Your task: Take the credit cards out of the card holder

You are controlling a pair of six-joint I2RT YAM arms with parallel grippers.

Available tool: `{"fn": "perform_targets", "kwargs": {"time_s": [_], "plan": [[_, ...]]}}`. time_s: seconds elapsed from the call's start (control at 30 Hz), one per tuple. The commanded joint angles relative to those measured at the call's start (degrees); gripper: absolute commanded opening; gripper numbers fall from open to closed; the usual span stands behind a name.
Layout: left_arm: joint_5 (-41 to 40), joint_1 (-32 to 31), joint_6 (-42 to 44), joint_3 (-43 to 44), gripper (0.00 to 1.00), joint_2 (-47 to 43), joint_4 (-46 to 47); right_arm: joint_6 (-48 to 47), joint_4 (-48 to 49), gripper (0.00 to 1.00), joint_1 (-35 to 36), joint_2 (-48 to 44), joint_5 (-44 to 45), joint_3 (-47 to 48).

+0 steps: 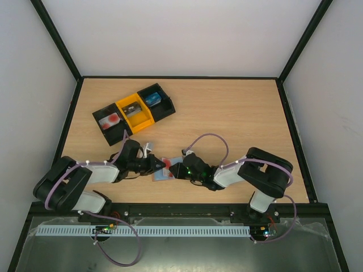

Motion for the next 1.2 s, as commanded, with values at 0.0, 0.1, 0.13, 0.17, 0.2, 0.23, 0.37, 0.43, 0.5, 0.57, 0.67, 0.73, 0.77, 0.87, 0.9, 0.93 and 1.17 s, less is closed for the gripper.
{"fn": "perform_targets", "kwargs": {"time_s": [0.0, 0.1, 0.13, 0.17, 0.2, 0.23, 0.37, 0.43, 0.5, 0.57, 0.67, 0.73, 0.77, 0.87, 0.9, 0.93, 1.17], "plan": [[-1.3, -0.4, 0.6, 0.2, 0.03, -0.7, -0.6, 0.6, 0.2, 0.15, -0.1, 0.8, 0.4, -1.0], [-2.9, -0.3, 2.1, 0.9, 0.03, -2.7, -4.3, 0.2, -0.3, 0.15, 0.0, -0.1, 0.9, -1.4], [-3.2, -0.2, 2.6, 1.1, 0.03, -3.3, -5.4, 0.0, -0.6, 0.15, -0.1, -0.6, 1.0, -1.3], [-3.4, -0.2, 3.0, 1.4, 0.03, -3.9, -6.4, -0.4, -1.1, 0.16, -0.1, -1.2, 1.2, -1.3], [-3.5, 0.0, 3.6, 1.7, 0.03, -4.5, -7.6, -1.0, -1.7, 0.16, -0.1, -2.0, 1.3, -1.2], [-3.7, 0.1, 4.2, 2.1, 0.03, -5.2, -8.9, -1.8, -2.6, 0.16, 0.0, -2.9, 1.4, -0.9], [-3.7, 0.3, 7.3, 4.2, 0.03, -8.0, -14.4, -7.9, -8.9, 0.17, -0.3, -7.6, 1.5, 1.0], [-3.3, 0.3, 8.6, 5.4, 0.03, -9.6, -17.2, -12.0, -12.8, 0.18, -0.5, -10.3, 1.5, 2.0], [-2.7, 0.4, 10.1, 6.6, 0.03, -11.6, -19.8, -16.0, -17.0, 0.19, -0.9, -13.3, 0.7, 3.3], [-2.1, 0.4, 11.7, 7.9, 0.03, -13.5, -22.9, -20.3, -21.8, 0.19, -1.1, -16.0, 0.0, 4.8], [-0.9, 0.5, 14.2, 9.8, 0.03, -16.3, -27.4, -24.6, -27.5, 0.20, -1.5, -20.3, -0.9, 6.1], [0.2, 0.6, 15.6, 11.0, 0.03, -18.0, -30.6, -26.2, -30.1, 0.21, -2.0, -23.2, -2.4, 6.9], [0.6, 0.6, 16.2, 11.5, 0.03, -18.9, -31.6, -26.9, -31.4, 0.22, -2.2, -24.5, -3.4, 7.4], [1.9, 0.6, 17.9, 13.2, 0.03, -21.1, -34.3, -28.8, -35.7, 0.24, -2.8, -27.8, -5.8, 9.5], [2.8, 0.6, 18.8, 13.7, 0.03, -21.6, -34.9, -29.3, -37.3, 0.25, -2.9, -28.6, -6.4, 10.2], [4.4, 0.6, 19.4, 14.0, 0.03, -21.9, -35.1, -29.9, -38.3, 0.26, -3.1, -29.4, -7.1, 10.8], [12.9, 0.3, 20.5, 15.5, 0.03, -24.0, -35.2, -31.6, -42.6, 0.34, -4.8, -32.6, -17.1, 14.0]]}}
